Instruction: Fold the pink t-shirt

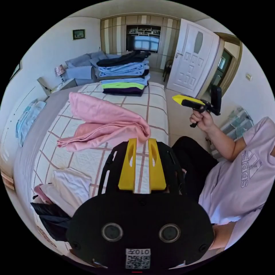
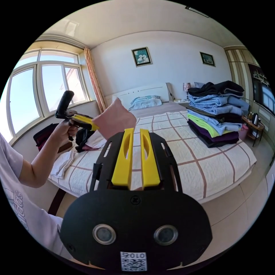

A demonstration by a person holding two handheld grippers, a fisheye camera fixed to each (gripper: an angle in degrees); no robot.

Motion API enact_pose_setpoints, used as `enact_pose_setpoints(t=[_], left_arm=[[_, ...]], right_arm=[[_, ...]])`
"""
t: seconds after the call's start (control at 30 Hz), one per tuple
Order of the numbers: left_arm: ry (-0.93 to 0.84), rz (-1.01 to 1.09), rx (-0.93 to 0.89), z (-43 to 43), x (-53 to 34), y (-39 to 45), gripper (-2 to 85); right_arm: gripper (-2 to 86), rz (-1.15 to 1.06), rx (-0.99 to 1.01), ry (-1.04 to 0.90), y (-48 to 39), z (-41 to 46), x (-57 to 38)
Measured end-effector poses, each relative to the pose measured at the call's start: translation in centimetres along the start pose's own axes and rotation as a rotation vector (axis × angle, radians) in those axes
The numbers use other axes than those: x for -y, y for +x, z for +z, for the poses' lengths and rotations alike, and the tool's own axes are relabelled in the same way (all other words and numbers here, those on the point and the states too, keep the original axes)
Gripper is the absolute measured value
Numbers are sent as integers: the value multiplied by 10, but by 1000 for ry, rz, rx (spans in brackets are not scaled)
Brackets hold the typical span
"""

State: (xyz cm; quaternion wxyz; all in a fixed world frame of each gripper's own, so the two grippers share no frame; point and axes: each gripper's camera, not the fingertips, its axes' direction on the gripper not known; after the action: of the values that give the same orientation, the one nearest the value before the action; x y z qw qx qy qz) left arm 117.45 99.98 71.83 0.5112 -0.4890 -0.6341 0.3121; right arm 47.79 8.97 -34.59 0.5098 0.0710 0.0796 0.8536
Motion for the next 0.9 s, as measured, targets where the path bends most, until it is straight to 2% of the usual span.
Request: enact_pose_setpoints(t=[0.07, 0.13, 0.2, 0.23, 0.3, 0.33, 0.4, 0.47, 0.53, 0.6, 0.7, 0.77, 0.83, 0.87, 0.9], left_arm=[[-142, 66, -54, 50, -22, 36, 30], [-164, 45, -190, 85, -55, 53, 31], [-10, -76, -437, 104, -102, 52, 28], [54, -117, -498, 106, -114, 49, 26], [327, -275, -630, 101, -160, 37, 18], [376, -306, -615, 97, -170, 36, 15], [519, -353, -450, 77, -203, 45, 7], [542, -324, -305, 63, -214, 61, 3], [485, -256, -158, 49, -214, 79, 1], [382, -159, 106, 29, -207, 109, 0], [394, -76, 434, 16, -208, 143, 0], [464, -130, 527, 18, -217, 146, 1], [480, -208, 452, 26, -225, 132, 4], [453, -243, 353, 34, -229, 120, 7], [428, -263, 282, 41, -232, 110, 13]], right_arm=[[74, 2, -17, -36, 7, 4, 4], [84, 13, -21, -104, 16, 14, 10], [90, 45, -12, -168, 23, 28, 14], [93, 67, -2, -202, 25, 40, 17], [98, 101, 13, -241, 27, 60, 21], [100, 112, 36, -268, 25, 76, 25], [102, 83, 100, -302, 13, 100, 32], [104, 15, 151, -327, -7, 123, 41], [113, -106, 128, -400, -39, 154, 55], [120, -182, 72, -457, -58, 177, 70], [122, -310, -14, -575, -85, 220, 97], [116, -397, -110, -701, -96, 258, 103], [93, -497, -224, -915, -97, 310, 86], [84, -507, -250, -927, -95, 317, 80], [72, -485, -292, -854, -88, 315, 75]])
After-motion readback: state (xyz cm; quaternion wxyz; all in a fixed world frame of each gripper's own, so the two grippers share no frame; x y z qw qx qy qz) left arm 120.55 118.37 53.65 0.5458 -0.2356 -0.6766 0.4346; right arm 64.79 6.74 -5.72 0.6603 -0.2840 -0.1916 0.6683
